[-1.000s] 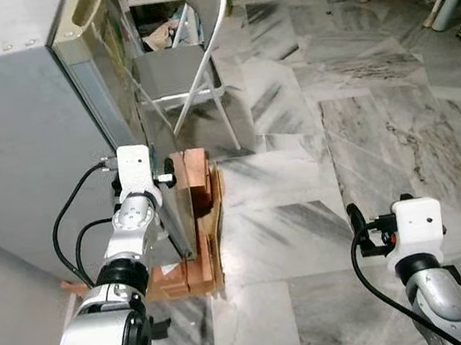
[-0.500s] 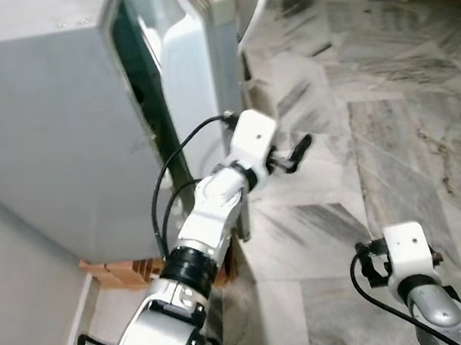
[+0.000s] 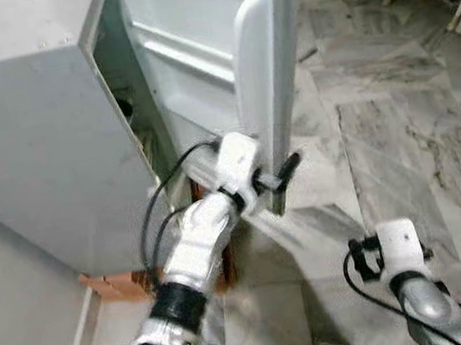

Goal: Restocking fridge

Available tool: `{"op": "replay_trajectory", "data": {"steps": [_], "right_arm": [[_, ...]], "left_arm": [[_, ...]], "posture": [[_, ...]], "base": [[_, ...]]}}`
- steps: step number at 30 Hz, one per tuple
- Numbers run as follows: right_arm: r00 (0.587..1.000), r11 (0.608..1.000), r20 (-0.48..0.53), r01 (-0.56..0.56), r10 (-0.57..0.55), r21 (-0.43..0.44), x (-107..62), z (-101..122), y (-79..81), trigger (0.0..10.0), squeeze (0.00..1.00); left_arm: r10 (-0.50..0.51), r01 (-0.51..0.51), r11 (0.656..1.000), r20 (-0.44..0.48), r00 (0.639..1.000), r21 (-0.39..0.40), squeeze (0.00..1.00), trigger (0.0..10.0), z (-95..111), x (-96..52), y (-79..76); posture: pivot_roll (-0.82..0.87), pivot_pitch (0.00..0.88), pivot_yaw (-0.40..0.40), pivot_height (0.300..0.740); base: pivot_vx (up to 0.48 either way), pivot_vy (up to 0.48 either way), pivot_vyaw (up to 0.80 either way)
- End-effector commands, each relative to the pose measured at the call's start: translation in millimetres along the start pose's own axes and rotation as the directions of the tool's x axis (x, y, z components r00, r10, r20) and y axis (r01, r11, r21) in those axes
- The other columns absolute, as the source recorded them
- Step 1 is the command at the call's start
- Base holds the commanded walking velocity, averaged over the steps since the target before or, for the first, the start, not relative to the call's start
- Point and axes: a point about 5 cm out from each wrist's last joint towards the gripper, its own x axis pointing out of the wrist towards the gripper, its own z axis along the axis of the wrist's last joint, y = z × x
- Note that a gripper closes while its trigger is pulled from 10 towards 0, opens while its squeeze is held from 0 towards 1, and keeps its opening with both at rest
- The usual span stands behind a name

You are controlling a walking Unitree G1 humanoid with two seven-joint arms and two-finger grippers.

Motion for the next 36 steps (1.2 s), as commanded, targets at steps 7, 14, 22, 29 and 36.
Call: {"op": "replay_trajectory", "data": {"steps": [7, 14, 22, 29, 36], "right_arm": [[0.992, 0.999, 0.12, -0.036, 0.034, 0.016, 11.2, 28.0, 12.8, 10.0, 0.0], [0.987, 0.999, 0.157, -0.037, 0.033, 0.025, 17.4, 38.1, 14.9, 10.0, 0.0], [0.987, 0.999, 0.157, -0.041, 0.037, 0.022, 16.9, 36.6, 15.6, 10.0, 0.0], [0.987, 0.999, 0.156, -0.045, 0.041, 0.026, 20.2, 36.4, 17.3, 10.0, 0.0], [0.987, 0.998, 0.158, -0.049, 0.044, 0.03, 22.1, 36.7, 19.2, 10.0, 0.0]], "left_arm": [[0.174, -0.173, 0.985, -0.087, 0.981, 0.022, 0.0, 10.0, -21.4, -40.4, 24.4], [0.158, -0.156, 0.987, -0.104, 0.982, 0.031, 0.0, 10.0, -23.5, -38.9, 17.0], [0.169, -0.166, 0.985, -0.125, 0.978, 0.034, 0.0, 10.0, -27.4, -29.0, 13.2], [0.057, -0.052, 0.998, -0.121, 0.991, 0.043, 0.0, 10.0, -25.9, -24.2, -0.3], [0.096, -0.084, 0.994, -0.171, 0.981, 0.074, 0.0, 10.0, -34.9, -17.1, 2.1]], "posture": [[-0.01, 0.043, 0.073, 0.74], [-0.03, 0.048, 0.053, 0.74], [-0.04, 0.047, 0.037, 0.74], [-0.03, 0.04, 0.035, 0.74], [-0.03, 0.031, 0.035, 0.74]], "base": [[0.438, 0.0, -0.53], [0.446, 0.0, -0.08], [0.456, 0.0, 0.0], [0.454, 0.0, 0.0], [0.422, -0.088, 0.0]]}}
